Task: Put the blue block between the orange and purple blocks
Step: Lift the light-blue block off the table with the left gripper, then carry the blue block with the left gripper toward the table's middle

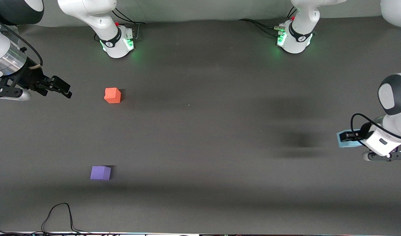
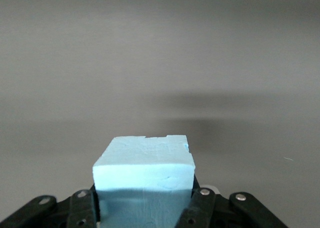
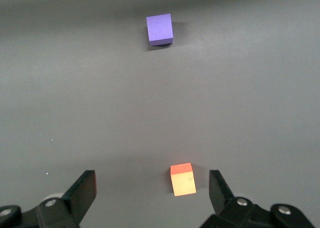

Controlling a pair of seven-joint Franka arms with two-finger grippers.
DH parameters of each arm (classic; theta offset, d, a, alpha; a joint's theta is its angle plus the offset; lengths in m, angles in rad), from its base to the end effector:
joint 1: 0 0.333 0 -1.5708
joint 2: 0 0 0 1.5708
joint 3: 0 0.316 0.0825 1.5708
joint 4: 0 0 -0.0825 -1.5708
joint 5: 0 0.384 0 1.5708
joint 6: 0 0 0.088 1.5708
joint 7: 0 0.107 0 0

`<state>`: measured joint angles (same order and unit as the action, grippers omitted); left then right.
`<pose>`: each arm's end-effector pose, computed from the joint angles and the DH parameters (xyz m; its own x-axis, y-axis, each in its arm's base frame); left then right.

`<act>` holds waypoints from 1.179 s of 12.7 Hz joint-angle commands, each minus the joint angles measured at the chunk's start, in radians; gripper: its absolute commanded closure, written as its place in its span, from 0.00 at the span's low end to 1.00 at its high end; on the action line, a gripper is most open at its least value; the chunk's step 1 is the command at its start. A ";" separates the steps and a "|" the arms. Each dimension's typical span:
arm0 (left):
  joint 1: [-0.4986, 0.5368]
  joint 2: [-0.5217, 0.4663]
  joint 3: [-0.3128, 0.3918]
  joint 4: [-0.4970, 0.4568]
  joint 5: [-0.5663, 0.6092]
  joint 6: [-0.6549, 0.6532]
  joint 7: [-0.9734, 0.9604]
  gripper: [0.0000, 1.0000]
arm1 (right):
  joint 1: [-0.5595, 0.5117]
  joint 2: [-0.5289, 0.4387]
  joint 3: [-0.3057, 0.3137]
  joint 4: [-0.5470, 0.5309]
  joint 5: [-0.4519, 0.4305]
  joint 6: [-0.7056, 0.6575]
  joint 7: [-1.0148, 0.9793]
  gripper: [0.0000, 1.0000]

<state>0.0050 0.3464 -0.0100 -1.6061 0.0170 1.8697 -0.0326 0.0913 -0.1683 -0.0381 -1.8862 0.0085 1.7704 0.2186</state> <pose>0.6508 -0.0013 0.4218 0.9963 0.0229 -0.0823 0.0217 -0.9996 -0.0151 0.5132 0.0268 0.5814 0.9849 -0.1661 0.0479 -0.1651 -0.9859 -0.0258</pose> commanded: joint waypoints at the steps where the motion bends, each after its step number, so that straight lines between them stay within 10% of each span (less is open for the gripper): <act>1: -0.204 0.026 0.011 0.077 0.008 -0.066 -0.233 0.55 | -0.005 -0.034 0.000 -0.024 0.004 0.020 -0.008 0.00; 8: -0.744 0.268 0.011 0.311 0.003 -0.041 -0.860 0.55 | 0.004 -0.020 0.006 -0.002 0.002 0.018 -0.007 0.00; 15: -0.974 0.558 0.011 0.419 0.003 0.236 -1.021 0.55 | 0.004 0.007 0.010 -0.007 0.002 0.011 -0.007 0.00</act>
<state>-0.9377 0.8354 -0.0186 -1.2429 0.0166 2.0866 -1.0259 0.0937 -0.1731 -0.0277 -1.8946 0.0085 1.7796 0.2185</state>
